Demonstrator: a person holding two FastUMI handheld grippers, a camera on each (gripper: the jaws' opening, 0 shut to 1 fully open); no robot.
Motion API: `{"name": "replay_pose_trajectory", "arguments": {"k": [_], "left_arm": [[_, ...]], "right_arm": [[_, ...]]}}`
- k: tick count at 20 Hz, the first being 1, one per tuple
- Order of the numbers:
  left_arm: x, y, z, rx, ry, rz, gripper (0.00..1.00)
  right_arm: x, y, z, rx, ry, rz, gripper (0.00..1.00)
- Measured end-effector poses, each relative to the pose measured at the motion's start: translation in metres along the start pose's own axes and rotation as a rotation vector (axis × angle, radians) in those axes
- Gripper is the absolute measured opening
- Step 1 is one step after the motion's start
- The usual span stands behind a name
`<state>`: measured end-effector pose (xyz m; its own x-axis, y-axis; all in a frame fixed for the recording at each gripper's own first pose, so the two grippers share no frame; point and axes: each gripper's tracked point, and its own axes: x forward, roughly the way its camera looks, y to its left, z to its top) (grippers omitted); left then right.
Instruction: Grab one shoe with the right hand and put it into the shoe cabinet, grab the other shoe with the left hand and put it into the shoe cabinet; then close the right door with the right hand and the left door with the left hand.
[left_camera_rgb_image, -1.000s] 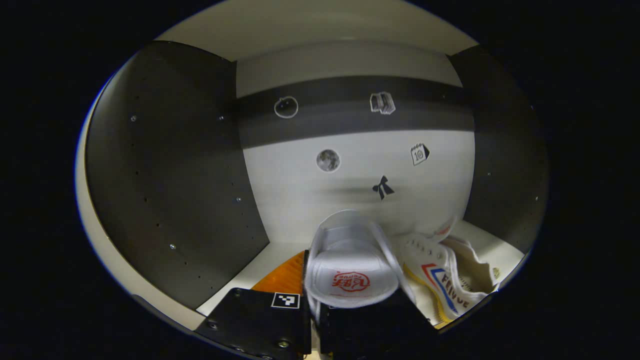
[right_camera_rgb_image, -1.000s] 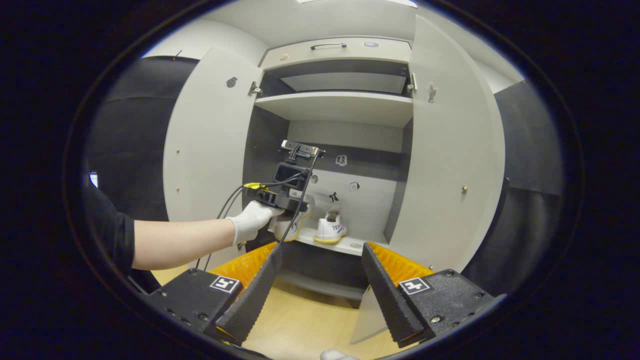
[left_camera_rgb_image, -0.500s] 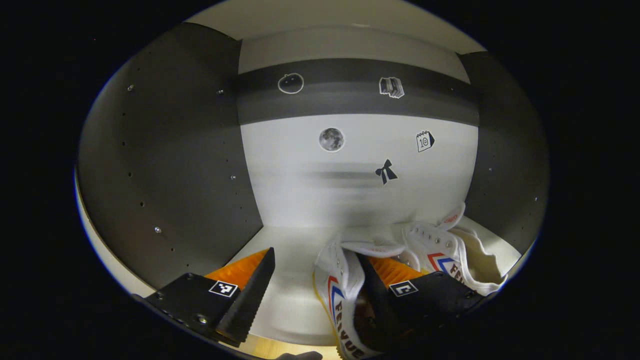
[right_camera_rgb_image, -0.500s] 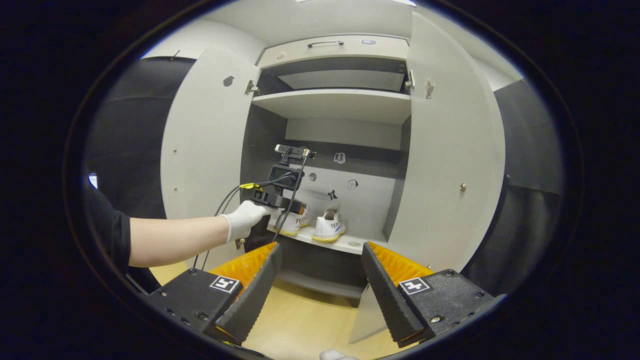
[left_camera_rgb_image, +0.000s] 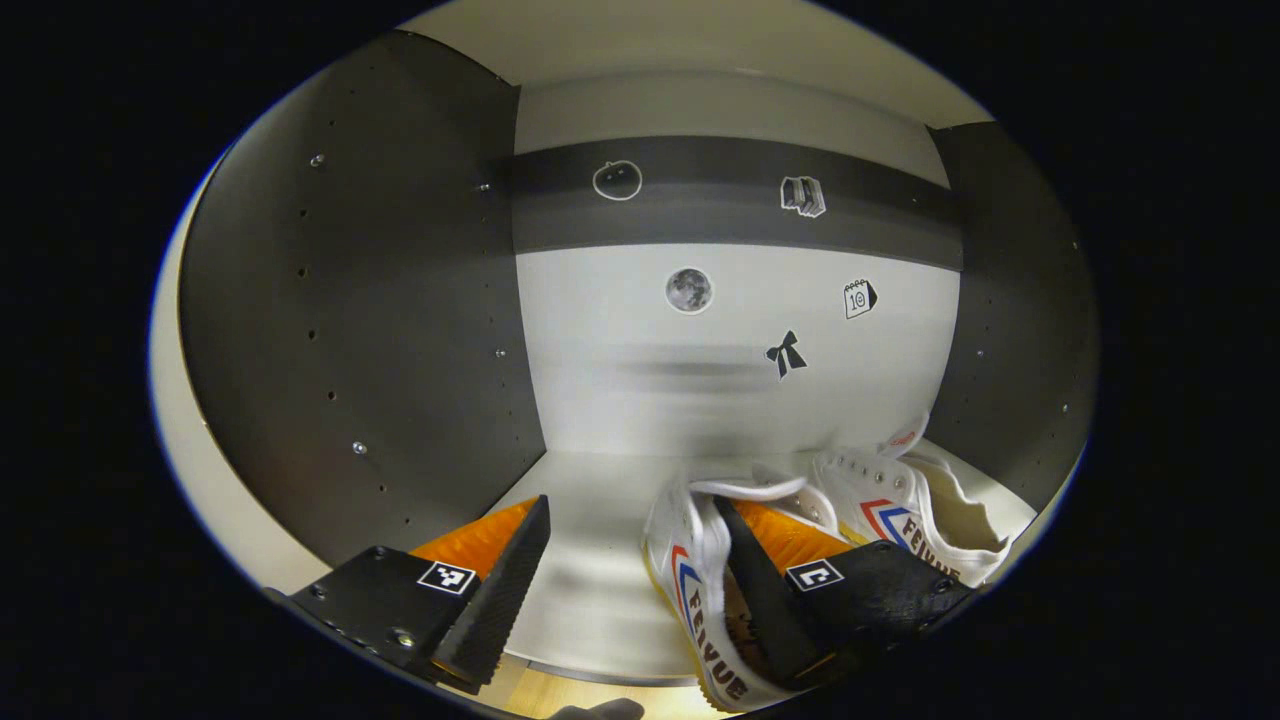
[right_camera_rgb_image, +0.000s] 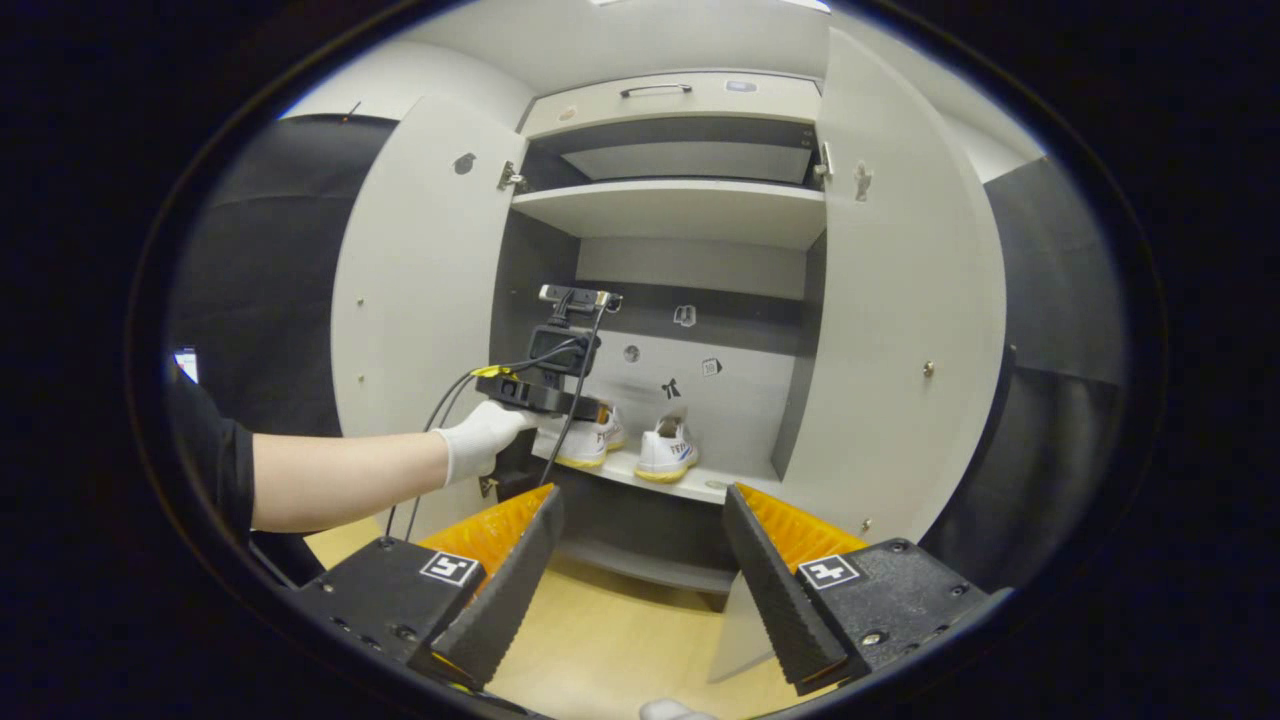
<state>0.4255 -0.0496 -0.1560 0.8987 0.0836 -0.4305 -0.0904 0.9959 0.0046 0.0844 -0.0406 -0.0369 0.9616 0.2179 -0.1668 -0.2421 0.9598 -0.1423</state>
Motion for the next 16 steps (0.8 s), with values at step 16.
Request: {"name": "replay_pose_trajectory", "arguments": {"k": [16], "left_arm": [[-0.053,-0.005,0.032,-0.079,-0.163,-0.021,0.96]], "right_arm": [[-0.006,-0.018,-0.003,0.001,-0.013,-0.021,1.00]]}}
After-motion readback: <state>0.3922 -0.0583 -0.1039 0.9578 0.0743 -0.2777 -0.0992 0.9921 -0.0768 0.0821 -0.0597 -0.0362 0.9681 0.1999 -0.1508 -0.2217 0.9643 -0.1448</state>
